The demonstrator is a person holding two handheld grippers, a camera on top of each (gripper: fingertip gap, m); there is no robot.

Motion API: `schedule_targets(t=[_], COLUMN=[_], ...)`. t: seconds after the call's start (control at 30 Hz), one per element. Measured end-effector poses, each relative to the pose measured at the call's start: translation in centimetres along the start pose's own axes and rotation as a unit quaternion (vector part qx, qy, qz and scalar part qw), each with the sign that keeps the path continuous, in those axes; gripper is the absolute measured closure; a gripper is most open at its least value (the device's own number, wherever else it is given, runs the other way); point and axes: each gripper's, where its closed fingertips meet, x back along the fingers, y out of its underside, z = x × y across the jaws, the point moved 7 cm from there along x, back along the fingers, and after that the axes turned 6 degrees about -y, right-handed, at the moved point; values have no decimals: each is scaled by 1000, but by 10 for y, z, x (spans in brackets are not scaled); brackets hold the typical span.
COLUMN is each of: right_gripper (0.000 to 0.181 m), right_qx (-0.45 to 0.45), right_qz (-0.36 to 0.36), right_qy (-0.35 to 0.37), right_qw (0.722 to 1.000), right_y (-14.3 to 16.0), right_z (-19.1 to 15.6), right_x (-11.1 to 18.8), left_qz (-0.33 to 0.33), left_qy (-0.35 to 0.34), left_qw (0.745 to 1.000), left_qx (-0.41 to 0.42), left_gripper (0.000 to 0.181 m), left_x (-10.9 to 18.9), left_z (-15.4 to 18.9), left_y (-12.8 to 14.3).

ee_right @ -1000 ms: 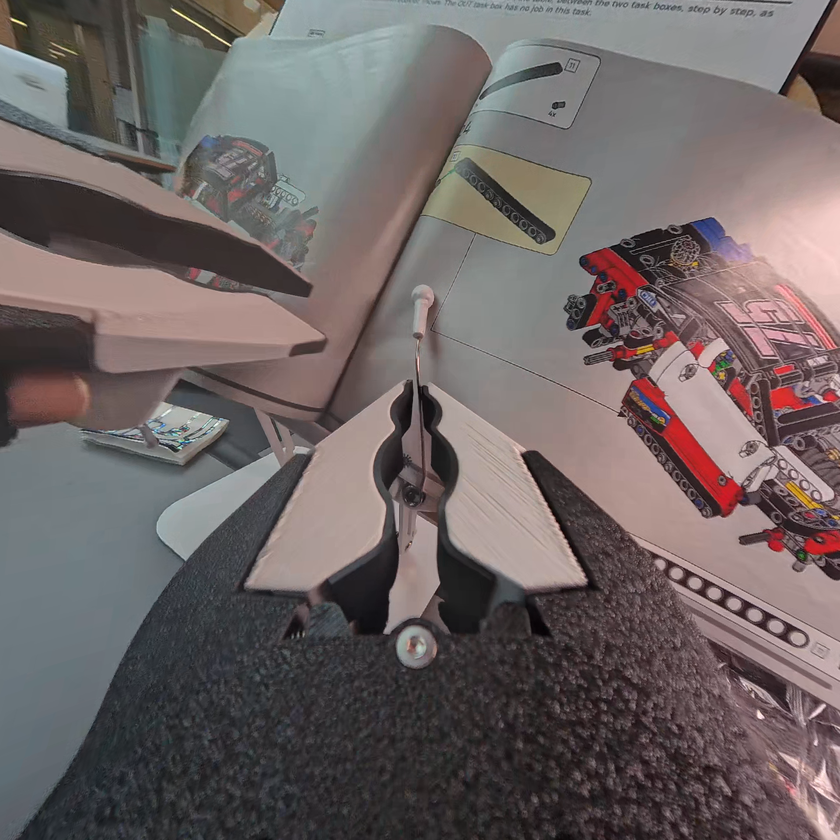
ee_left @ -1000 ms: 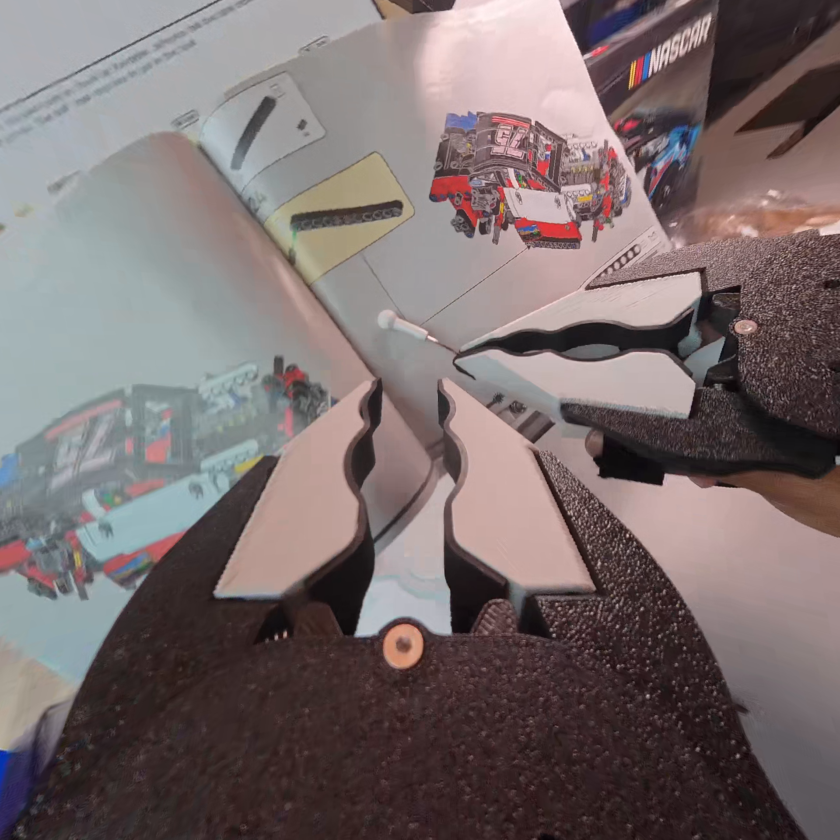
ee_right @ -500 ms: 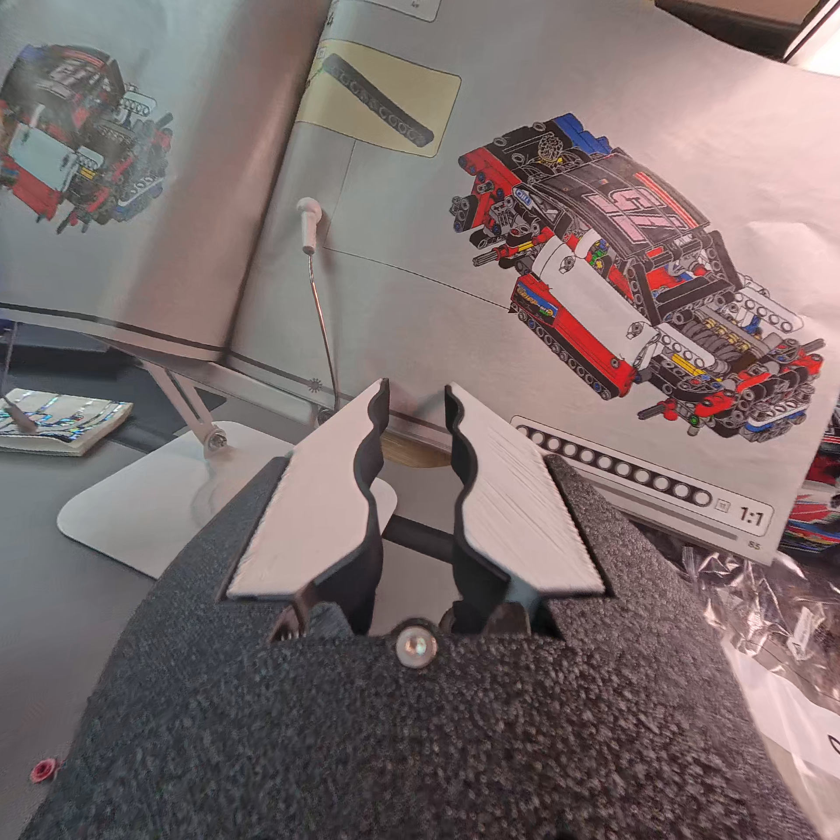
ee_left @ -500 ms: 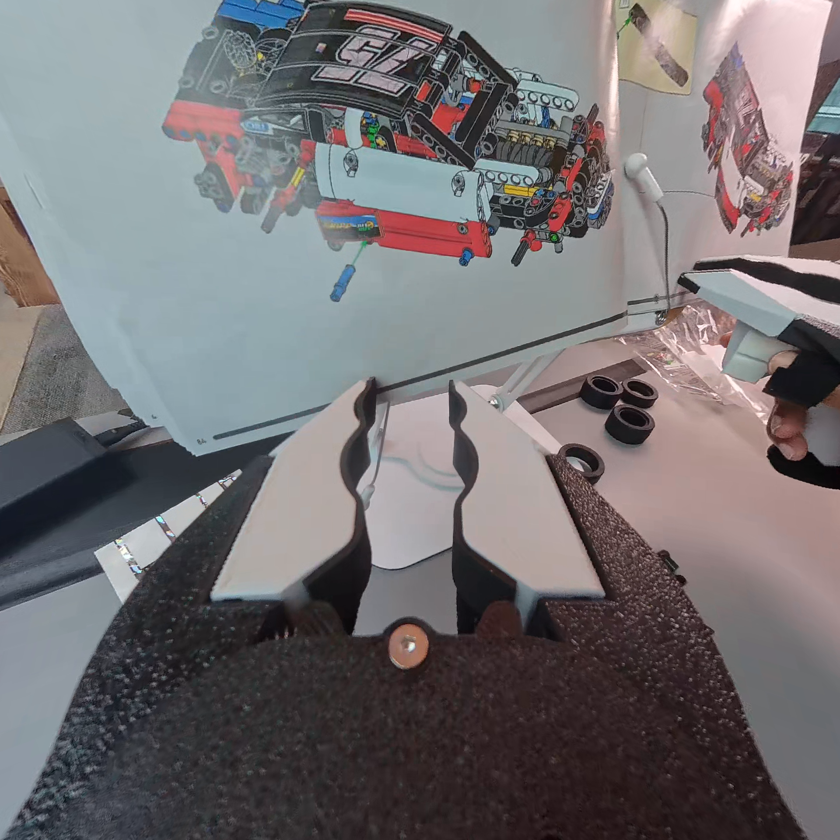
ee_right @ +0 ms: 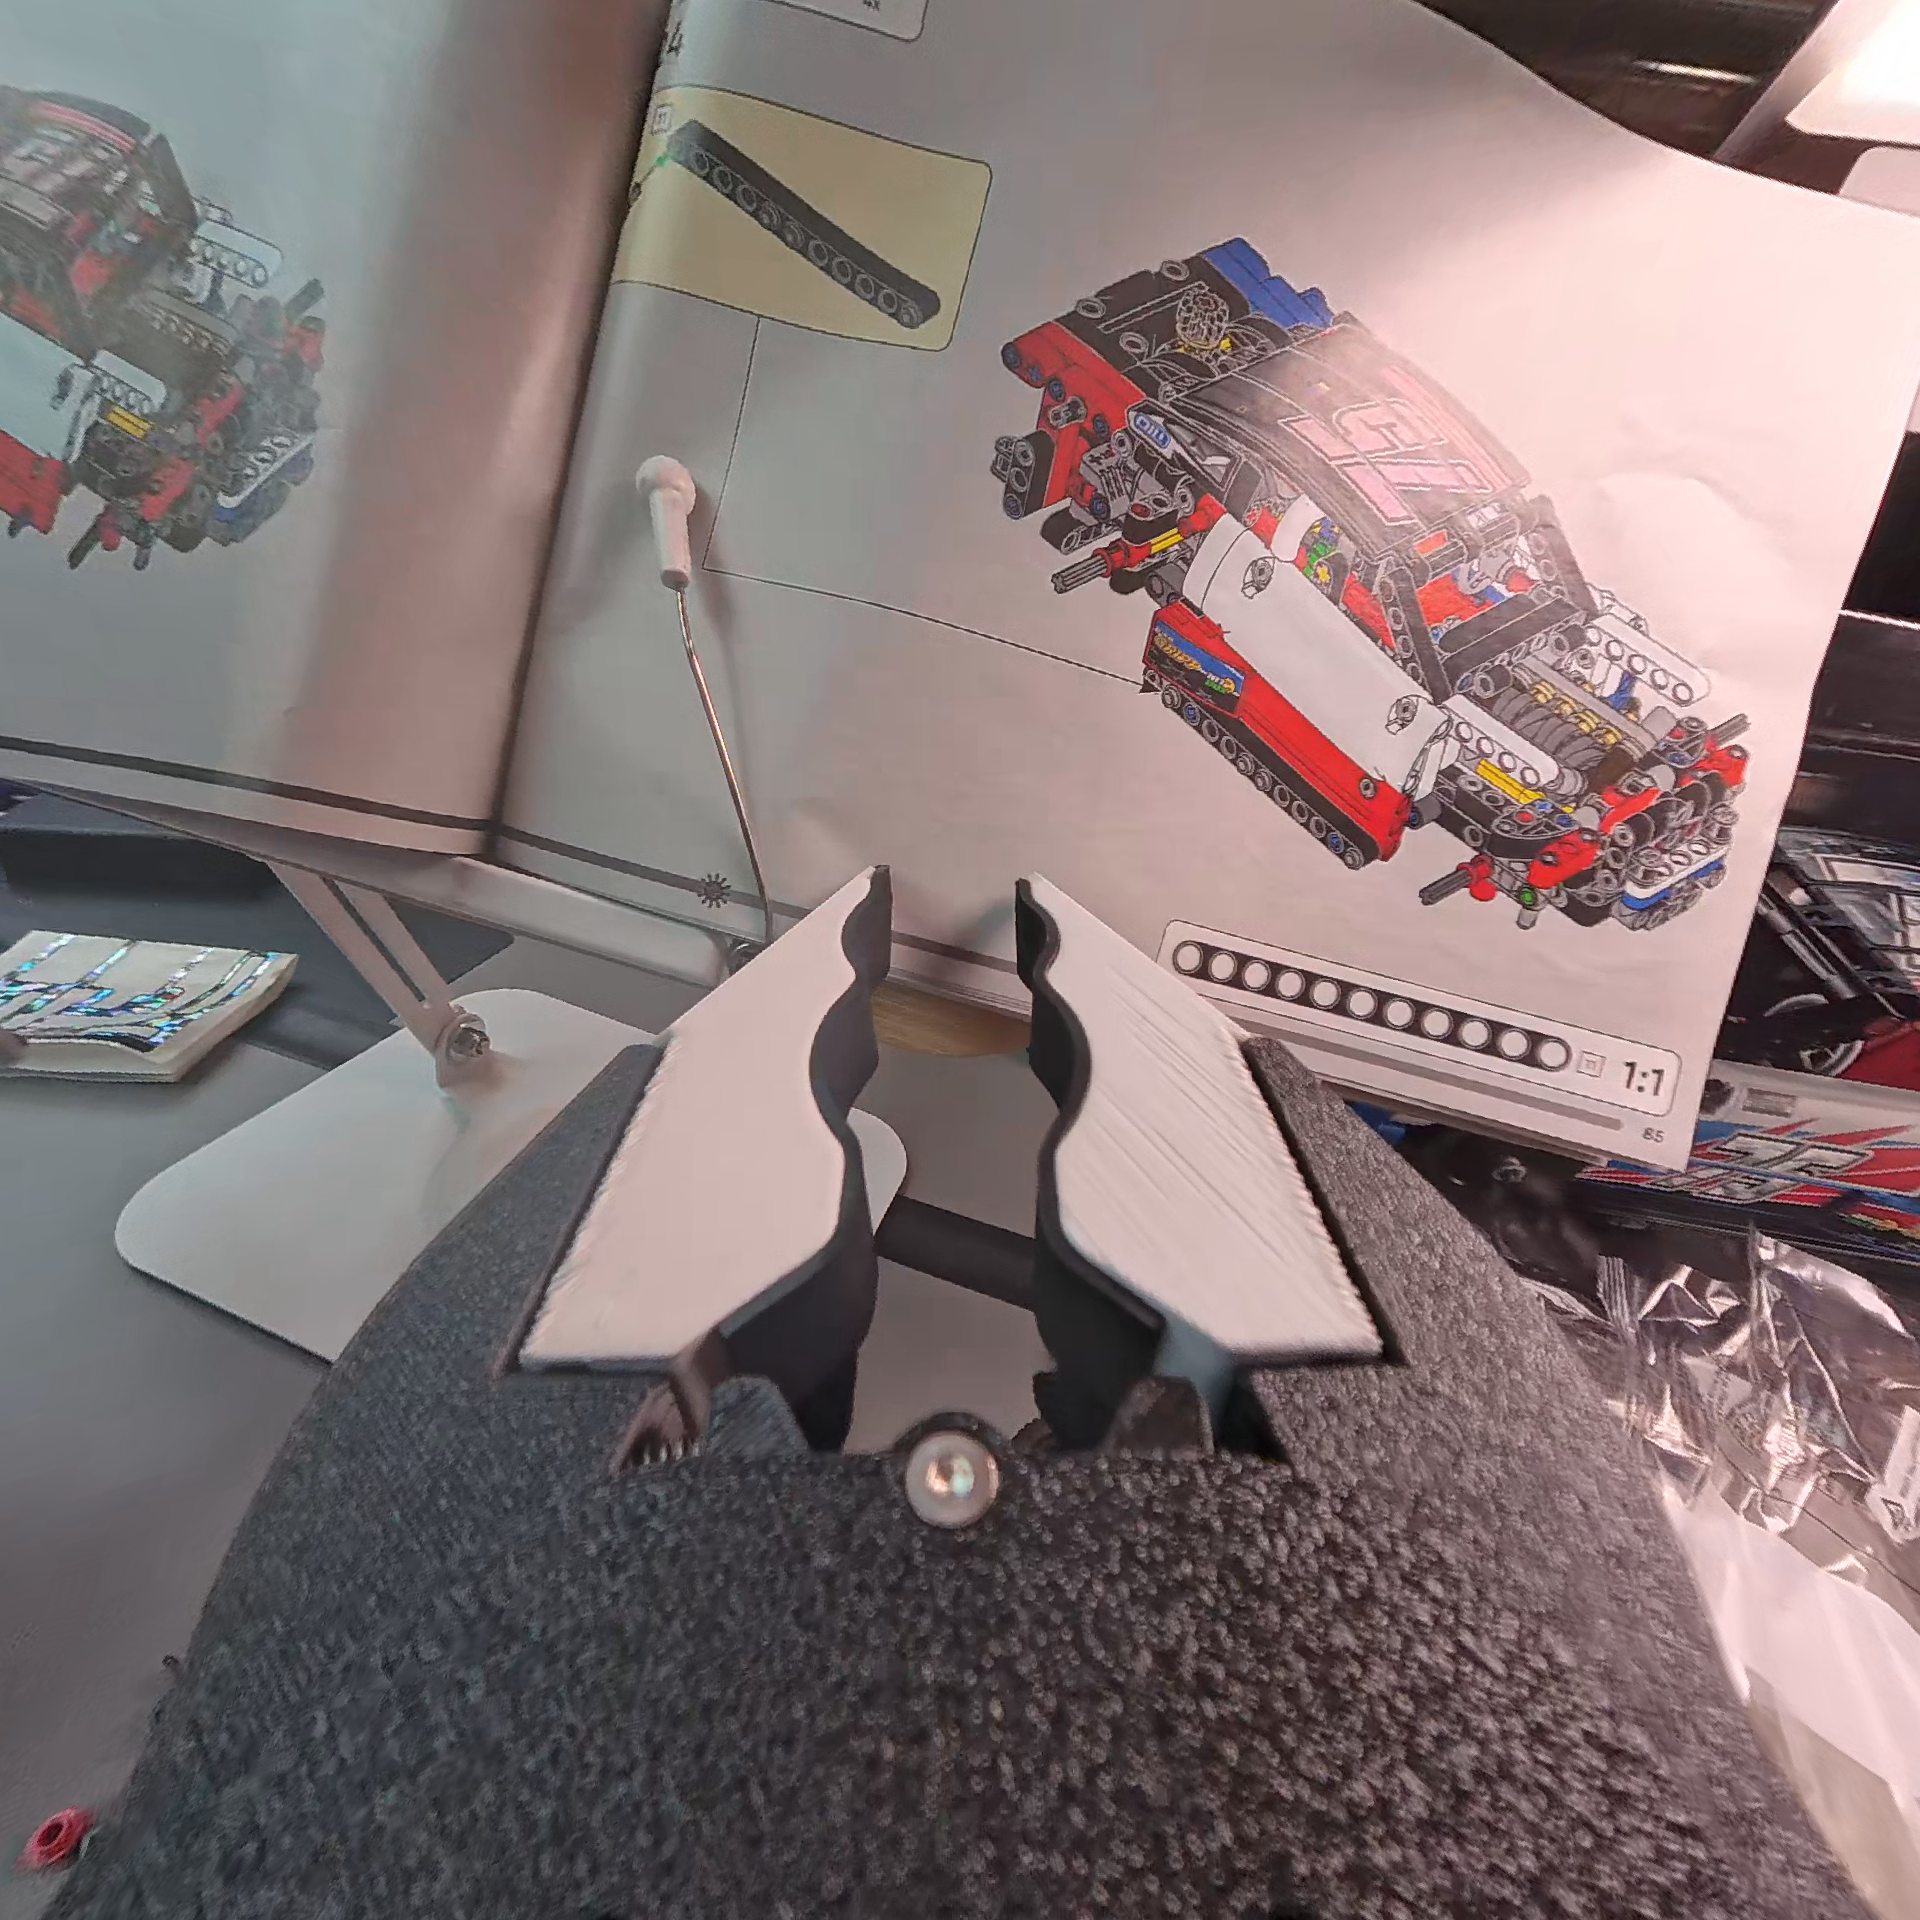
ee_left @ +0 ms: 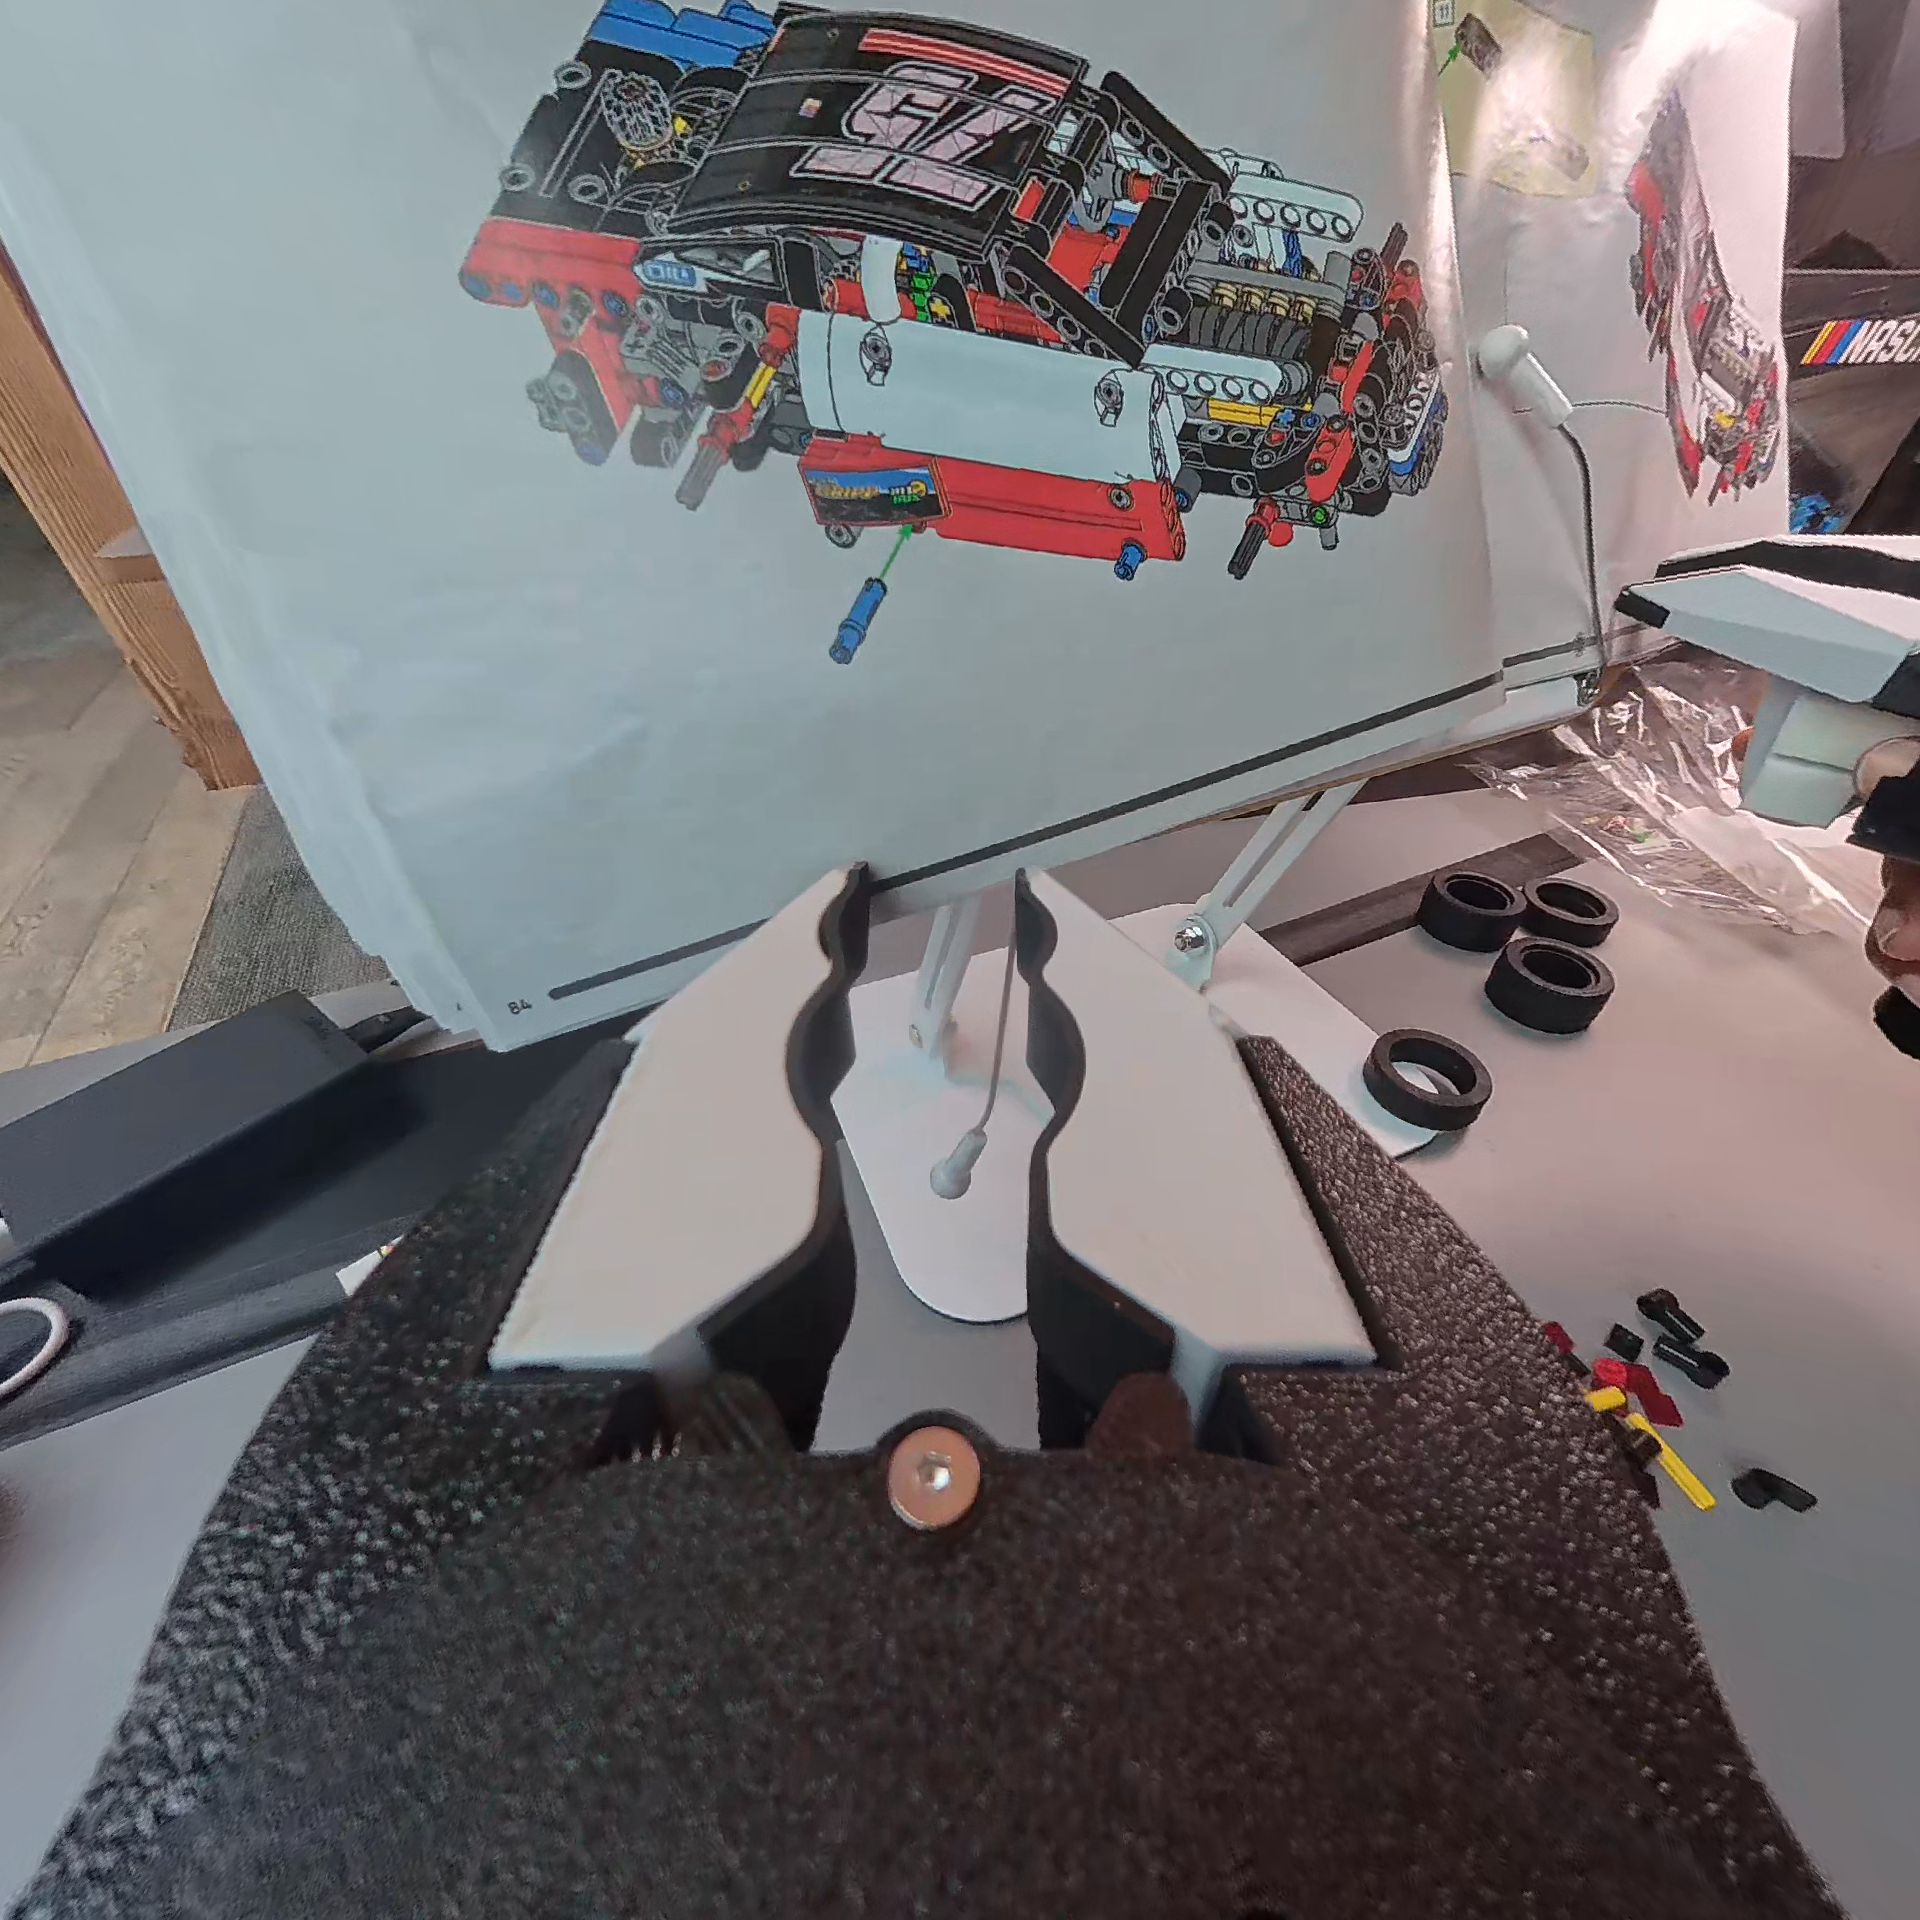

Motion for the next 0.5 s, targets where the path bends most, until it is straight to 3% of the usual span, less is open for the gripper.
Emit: schedule_targets(t=[0.2, 0.5], right_gripper=[156, 154], right_qx=[19, -54], right_qz=[29, 56], right_qy=[-12, 2], right_qw=[999, 997], right_y=[-2, -25], right_z=[-3, 23], right_x=[9, 34], left_qz=[3, 32], left_qy=[-3, -1], left_qw=[1000, 999], left_qx=[0, 1], left_gripper=[153, 147], left_x=[3, 14], left_z=[-4, 2], left_y=[-1, -13])
